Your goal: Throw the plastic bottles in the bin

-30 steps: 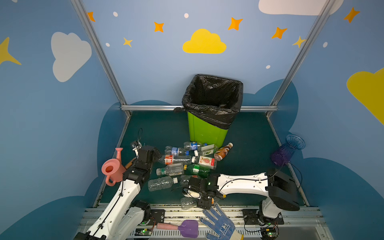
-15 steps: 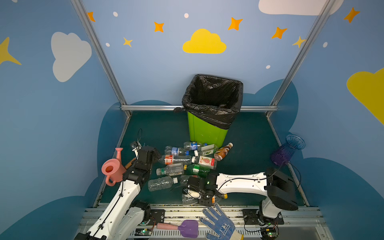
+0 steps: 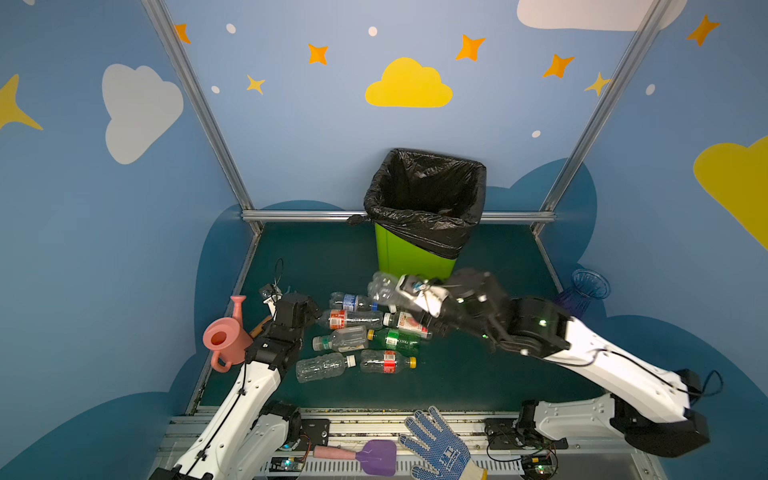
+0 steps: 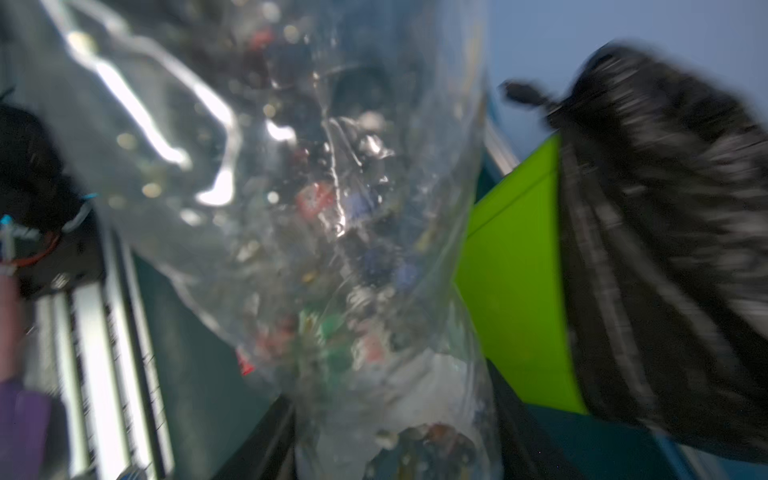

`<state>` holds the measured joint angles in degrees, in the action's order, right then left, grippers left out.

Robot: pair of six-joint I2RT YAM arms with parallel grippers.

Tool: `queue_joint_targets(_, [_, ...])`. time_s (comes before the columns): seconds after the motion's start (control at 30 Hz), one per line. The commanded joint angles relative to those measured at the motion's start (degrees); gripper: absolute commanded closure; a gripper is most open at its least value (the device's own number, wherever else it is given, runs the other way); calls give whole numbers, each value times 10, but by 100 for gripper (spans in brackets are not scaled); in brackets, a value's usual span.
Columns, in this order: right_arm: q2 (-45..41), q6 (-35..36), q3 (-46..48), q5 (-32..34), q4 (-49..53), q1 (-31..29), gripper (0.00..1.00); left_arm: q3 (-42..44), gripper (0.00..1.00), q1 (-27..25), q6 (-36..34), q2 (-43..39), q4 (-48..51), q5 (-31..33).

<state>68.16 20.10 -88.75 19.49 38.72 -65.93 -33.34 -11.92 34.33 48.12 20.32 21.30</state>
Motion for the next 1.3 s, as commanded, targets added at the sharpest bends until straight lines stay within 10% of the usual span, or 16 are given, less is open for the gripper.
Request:
queue_joint_targets(0.0, [-62, 133, -53, 76, -166, 6, 42, 4, 0, 3, 3, 11, -9, 2])
queue_joint_targets(0.33, [-37, 241, -187, 13, -343, 21, 39, -3, 0, 3, 10, 22, -10, -9])
queue_joint_targets(0.5, [121, -29, -281, -154, -225, 262, 39, -5, 0, 3, 19, 27, -10, -26])
queue_joint_targets(0.67, [270, -161, -373, -240, -127, 365, 28, -13, 0, 3, 21, 22, -4, -34])
queue_joint_targets(0.8, [215, -169, -374, -217, -170, 388, 5, -22, 0, 4, 7, 14, 7, -22])
queue_joint_targets(1.27, [-26, -243, -95, -153, -188, 489, 2, -48, 0, -38, -38, 43, 2, -29])
